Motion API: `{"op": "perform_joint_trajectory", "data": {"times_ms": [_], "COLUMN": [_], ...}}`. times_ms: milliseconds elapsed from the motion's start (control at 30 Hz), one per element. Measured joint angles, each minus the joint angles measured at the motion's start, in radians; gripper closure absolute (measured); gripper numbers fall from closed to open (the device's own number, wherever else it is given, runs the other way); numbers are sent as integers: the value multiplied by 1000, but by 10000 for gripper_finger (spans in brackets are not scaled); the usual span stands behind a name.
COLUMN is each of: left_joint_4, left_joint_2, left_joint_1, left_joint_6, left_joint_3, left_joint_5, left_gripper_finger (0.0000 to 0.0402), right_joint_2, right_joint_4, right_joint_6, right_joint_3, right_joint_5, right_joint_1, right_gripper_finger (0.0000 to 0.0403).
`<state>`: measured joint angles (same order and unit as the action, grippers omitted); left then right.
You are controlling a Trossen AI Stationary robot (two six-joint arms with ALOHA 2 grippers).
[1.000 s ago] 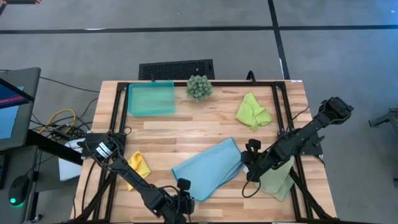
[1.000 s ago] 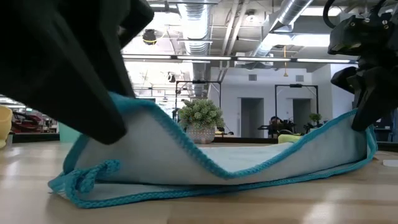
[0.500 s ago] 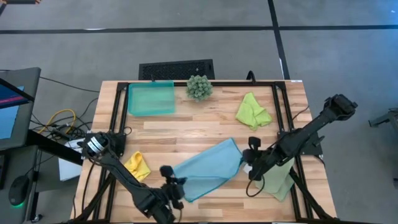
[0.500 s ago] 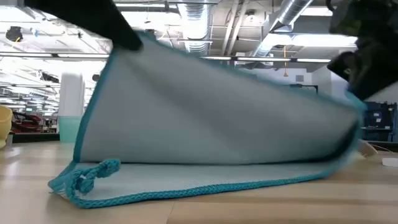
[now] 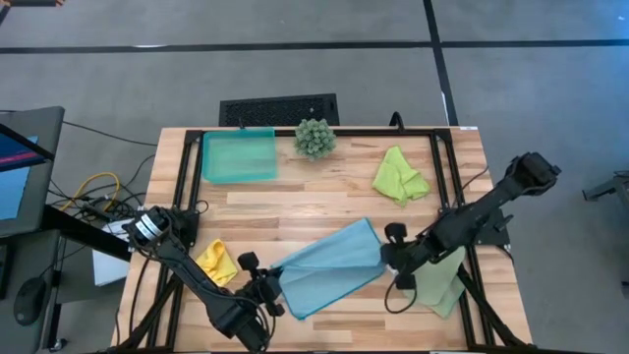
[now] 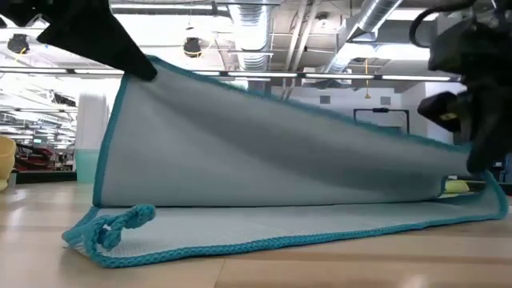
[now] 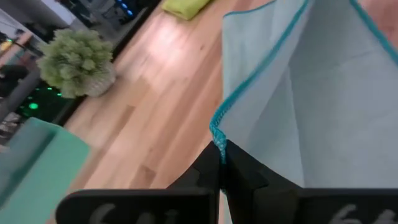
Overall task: Fold microfiber towels
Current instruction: Fold the blue microfiber cloth
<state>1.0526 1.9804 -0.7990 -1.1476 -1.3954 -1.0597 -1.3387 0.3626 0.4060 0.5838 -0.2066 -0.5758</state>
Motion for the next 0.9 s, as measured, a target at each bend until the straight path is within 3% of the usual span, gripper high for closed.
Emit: {"op": "perform_joint_trajectory", "data": {"times_ms": [333, 600, 900], "left_joint_4": [-70, -76, -76], "left_joint_2": [0, 1, 1], "left_joint_1": [0, 0, 0], "left_joint_6": [66, 66, 67], "left_joint_3": [10, 10, 10], "left_joint_5": [9, 9, 10], "left_gripper_finger": [401, 401, 401], "right_joint_2": [-83, -87, -129], "right_joint_4": [-37, -86, -108], "right_joint_6": [-110, -255, -313], "right_joint_3": [0, 0, 0], "right_joint_5": [-15, -54, -56], "right_joint_1": [-13, -65, -81], "right_gripper_finger": [264, 277, 280]}}
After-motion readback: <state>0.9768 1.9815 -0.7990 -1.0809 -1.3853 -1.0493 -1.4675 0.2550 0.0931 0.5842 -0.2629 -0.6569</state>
